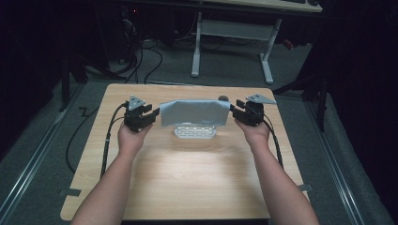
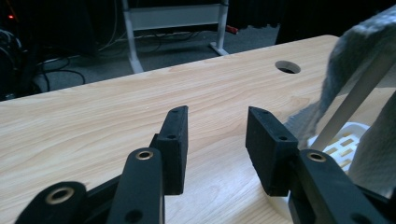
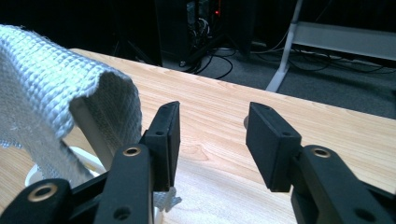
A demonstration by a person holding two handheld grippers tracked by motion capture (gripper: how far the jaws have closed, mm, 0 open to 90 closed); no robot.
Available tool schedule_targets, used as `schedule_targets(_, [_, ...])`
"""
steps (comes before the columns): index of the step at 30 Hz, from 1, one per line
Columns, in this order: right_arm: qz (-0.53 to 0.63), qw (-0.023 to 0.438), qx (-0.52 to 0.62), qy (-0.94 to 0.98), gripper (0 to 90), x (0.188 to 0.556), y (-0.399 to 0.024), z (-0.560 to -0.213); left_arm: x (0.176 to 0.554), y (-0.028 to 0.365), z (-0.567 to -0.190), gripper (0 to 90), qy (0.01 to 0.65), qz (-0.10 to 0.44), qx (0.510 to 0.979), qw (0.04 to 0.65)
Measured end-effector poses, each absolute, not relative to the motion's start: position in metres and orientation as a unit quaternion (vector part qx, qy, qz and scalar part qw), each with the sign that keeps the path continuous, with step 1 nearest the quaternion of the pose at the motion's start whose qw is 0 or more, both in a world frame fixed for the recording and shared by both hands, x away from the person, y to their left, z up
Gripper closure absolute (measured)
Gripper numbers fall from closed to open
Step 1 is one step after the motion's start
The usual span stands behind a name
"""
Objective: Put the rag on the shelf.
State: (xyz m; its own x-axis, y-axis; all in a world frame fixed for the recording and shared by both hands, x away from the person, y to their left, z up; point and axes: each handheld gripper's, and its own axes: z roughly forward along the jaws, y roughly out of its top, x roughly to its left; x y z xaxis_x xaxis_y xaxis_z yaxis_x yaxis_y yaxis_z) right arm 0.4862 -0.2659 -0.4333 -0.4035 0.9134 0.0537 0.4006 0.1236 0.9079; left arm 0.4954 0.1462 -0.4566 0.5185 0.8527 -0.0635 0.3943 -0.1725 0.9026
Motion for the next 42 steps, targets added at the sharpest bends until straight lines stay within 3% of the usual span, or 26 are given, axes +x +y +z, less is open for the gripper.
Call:
schedule_targets(25, [0.449, 0.311, 0.450, 0.706, 40.4, 0.434, -0.283, -0.430, 0.445, 0.191, -0.475, 55.3, 0.453, 0.225, 0.719, 0.477])
schedule_targets(42, [0.446, 0.319, 0.405, 0.732, 34.2, 0.366, -0.272, -0.431, 0.372, 0.186, -0.484, 47.4, 0.427, 0.186, 0.744, 0.479])
